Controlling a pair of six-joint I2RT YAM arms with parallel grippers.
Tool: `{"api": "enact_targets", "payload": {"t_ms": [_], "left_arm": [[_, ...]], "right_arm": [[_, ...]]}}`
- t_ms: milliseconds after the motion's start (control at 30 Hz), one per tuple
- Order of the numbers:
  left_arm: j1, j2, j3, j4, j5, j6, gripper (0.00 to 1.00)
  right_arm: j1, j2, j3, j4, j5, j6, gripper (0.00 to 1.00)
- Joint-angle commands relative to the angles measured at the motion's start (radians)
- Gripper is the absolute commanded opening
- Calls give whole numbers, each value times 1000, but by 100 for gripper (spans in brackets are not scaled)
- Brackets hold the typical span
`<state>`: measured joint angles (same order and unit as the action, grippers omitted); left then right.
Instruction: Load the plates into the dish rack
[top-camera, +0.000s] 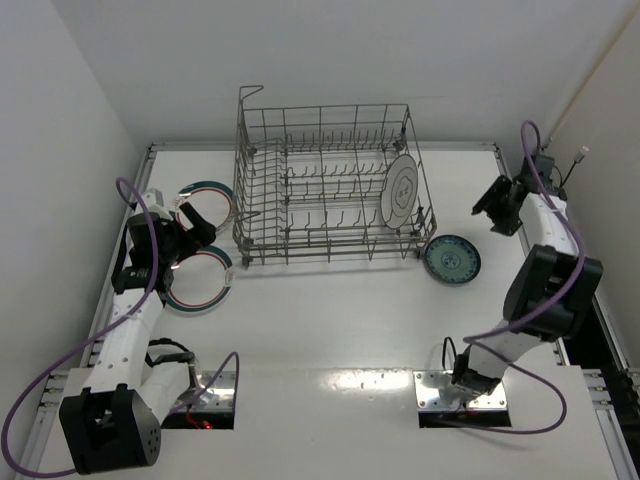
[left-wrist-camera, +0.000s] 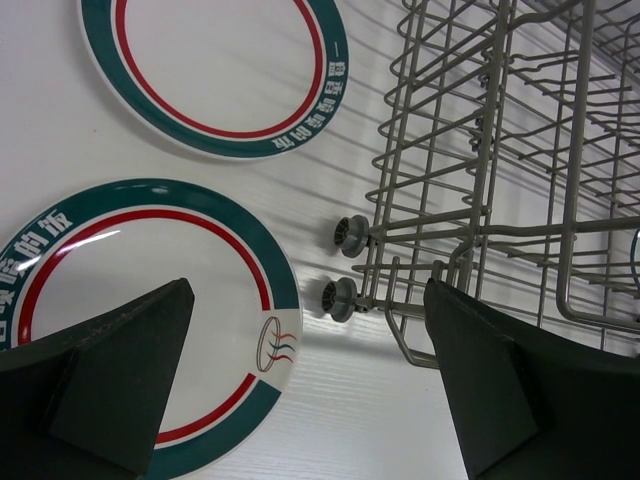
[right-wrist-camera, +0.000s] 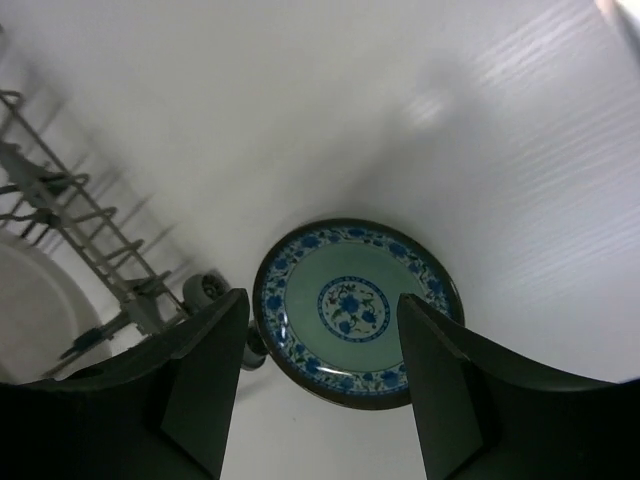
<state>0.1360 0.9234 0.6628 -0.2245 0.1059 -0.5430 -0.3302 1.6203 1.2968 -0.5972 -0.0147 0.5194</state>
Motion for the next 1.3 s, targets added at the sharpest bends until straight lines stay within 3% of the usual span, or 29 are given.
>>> {"api": "enact_targets", "payload": {"t_ms": [0, 133, 433, 767, 1200, 1267], "left_arm": [[-7, -29, 37, 19, -17, 5, 100], [-7, -40, 37, 19, -29, 14, 100], [-7, -49, 37, 19, -29, 14, 100], [-7, -49, 37, 19, -29, 14, 100], [-7, -58, 37, 19, -38, 32, 100], [-7, -67, 37, 19, -38, 32, 100]], "right_arm": [[-103, 85, -92, 71, -218, 76, 58], [-202, 121, -197, 125, -352, 114, 58], [-245, 147, -264, 105, -307, 82, 58], [-297, 168, -320, 94, -380, 36, 53], [-279, 369, -84, -91, -453, -90, 50], [-279, 407, -56, -104, -478, -100, 44]]}}
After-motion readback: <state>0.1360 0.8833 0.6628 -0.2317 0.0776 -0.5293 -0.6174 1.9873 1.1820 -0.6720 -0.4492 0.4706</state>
